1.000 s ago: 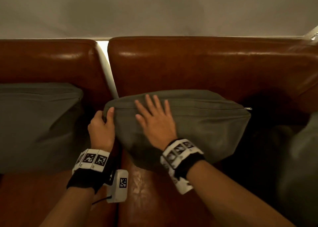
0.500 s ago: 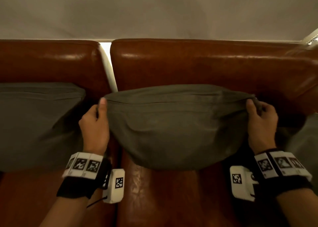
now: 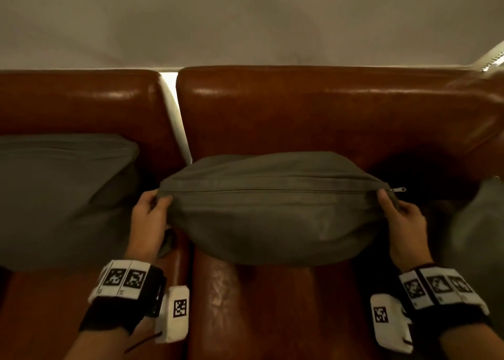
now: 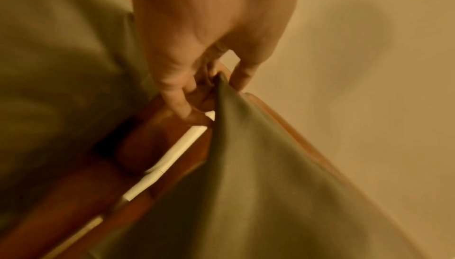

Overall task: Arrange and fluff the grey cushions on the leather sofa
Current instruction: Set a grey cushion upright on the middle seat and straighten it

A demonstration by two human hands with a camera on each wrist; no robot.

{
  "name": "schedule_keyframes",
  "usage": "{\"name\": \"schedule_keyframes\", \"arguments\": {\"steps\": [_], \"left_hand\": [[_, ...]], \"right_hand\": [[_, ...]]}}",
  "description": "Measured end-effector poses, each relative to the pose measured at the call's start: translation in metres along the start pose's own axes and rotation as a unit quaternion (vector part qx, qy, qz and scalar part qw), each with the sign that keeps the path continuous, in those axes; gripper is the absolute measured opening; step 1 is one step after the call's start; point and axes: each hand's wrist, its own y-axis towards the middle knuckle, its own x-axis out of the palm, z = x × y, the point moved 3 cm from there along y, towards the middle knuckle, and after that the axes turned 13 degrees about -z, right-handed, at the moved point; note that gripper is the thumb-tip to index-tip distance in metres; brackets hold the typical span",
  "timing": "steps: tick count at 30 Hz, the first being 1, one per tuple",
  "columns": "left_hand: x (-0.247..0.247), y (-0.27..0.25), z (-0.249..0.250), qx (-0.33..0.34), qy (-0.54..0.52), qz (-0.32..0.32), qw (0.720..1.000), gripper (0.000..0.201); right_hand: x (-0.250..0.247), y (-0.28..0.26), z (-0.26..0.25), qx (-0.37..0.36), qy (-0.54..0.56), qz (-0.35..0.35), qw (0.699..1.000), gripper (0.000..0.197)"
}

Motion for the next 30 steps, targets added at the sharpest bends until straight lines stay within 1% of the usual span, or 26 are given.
{"name": "schedule_keyframes", "arguments": {"steps": [1,2,4,6,8,9,10,11,12,13,14,15,16,17,18,20,21,22,23,24,26,27,28,29,30], "left_hand": [[0.004,-0.002,0.004,0.005,-0.007,0.007,1.000,0.011],[0.006,-0.006,0.010,0.026,0.003,0.014,1.000,0.012],[0.005,-0.012,0.027,0.084,0.013,0.039,0.996,0.021],[-0.003,-0.014,0.046,0.125,0.019,0.069,0.990,0.022],[-0.016,-0.008,0.056,0.136,0.023,0.089,0.986,0.017],[-0.021,-0.002,0.056,0.129,0.022,0.086,0.988,0.016],[-0.022,0.003,0.052,0.107,0.025,0.075,0.991,0.021],[-0.020,0.008,0.045,0.074,0.035,0.056,0.995,0.034],[-0.012,0.010,0.038,0.037,0.043,0.025,0.998,0.048],[0.000,0.010,0.031,0.009,0.045,-0.014,0.999,0.054],[0.012,0.008,0.024,-0.002,0.040,-0.052,0.998,0.052],[0.023,0.007,0.020,0.011,0.031,-0.075,0.997,0.040],[0.029,0.005,0.018,0.040,0.038,-0.075,0.996,0.023],[0.031,0.001,0.021,0.067,0.060,-0.061,0.994,0.011],[0.029,-0.002,0.026,0.095,0.077,-0.045,0.991,0.014],[0.016,-0.002,0.029,0.120,0.064,-0.009,0.991,0.030],[0.008,-0.001,0.026,0.118,0.042,0.004,0.992,0.034],[0.001,0.002,0.022,0.111,0.028,0.013,0.993,0.035],[-0.005,0.008,0.015,0.092,0.035,0.018,0.995,0.035],[-0.007,0.013,0.008,0.070,0.063,0.008,0.996,0.032],[-0.002,0.019,0.001,0.021,0.117,-0.017,0.993,0.019],[0.001,0.021,0.002,0.014,0.116,-0.024,0.993,0.021],[0.005,0.022,0.005,0.022,0.095,-0.032,0.995,0.038],[0.008,0.021,0.012,0.042,0.070,-0.044,0.996,0.055],[0.010,0.021,0.020,0.068,0.071,-0.061,0.993,0.064]], "right_hand": [[0.000,0.000,-0.003,0.003,0.013,-0.007,1.000,0.044],[-0.001,-0.001,-0.010,-0.010,0.008,-0.014,1.000,0.041],[-0.003,-0.003,-0.030,-0.049,-0.015,-0.028,0.998,0.035],[-0.005,-0.002,-0.042,-0.073,-0.011,-0.036,0.997,0.029],[-0.010,0.002,-0.044,-0.073,-0.001,-0.044,0.996,0.027],[-0.014,0.005,-0.040,-0.066,0.002,-0.042,0.997,0.030],[-0.017,0.006,-0.037,-0.054,0.007,-0.037,0.998,0.036],[-0.020,0.007,-0.034,-0.044,0.012,-0.032,0.998,0.044],[-0.022,0.008,-0.032,-0.036,0.014,-0.025,0.999,0.052],[-0.024,0.009,-0.032,-0.035,0.015,-0.021,0.999,0.062],[-0.025,0.008,-0.034,-0.036,0.019,-0.021,0.999,0.069],[-0.025,0.008,-0.038,-0.038,0.020,-0.024,0.999,0.071],[-0.025,0.007,-0.043,-0.042,0.017,-0.028,0.999,0.068],[-0.026,0.007,-0.049,-0.049,0.016,-0.032,0.998,0.061],[-0.028,0.006,-0.056,-0.062,0.017,-0.031,0.997,0.052],[-0.032,0.008,-0.065,-0.085,0.038,-0.023,0.995,0.030],[-0.034,0.011,-0.064,-0.091,0.036,-0.018,0.995,0.021],[-0.032,0.014,-0.061,-0.096,0.013,-0.022,0.995,0.016],[-0.029,0.019,-0.054,-0.094,-0.020,-0.031,0.995,0.016],[-0.025,0.023,-0.044,-0.081,-0.059,-0.036,0.994,0.017],[-0.017,0.031,-0.025,-0.043,-0.148,-0.024,0.988,0.022],[-0.014,0.033,-0.022,-0.038,-0.181,-0.012,0.983,0.028],[-0.010,0.034,-0.025,-0.048,-0.195,-0.012,0.980,0.036],[-0.007,0.033,-0.030,-0.074,-0.202,-0.032,0.976,0.044],[-0.003,0.030,-0.035,-0.102,-0.218,-0.071,0.968,0.050]]}}
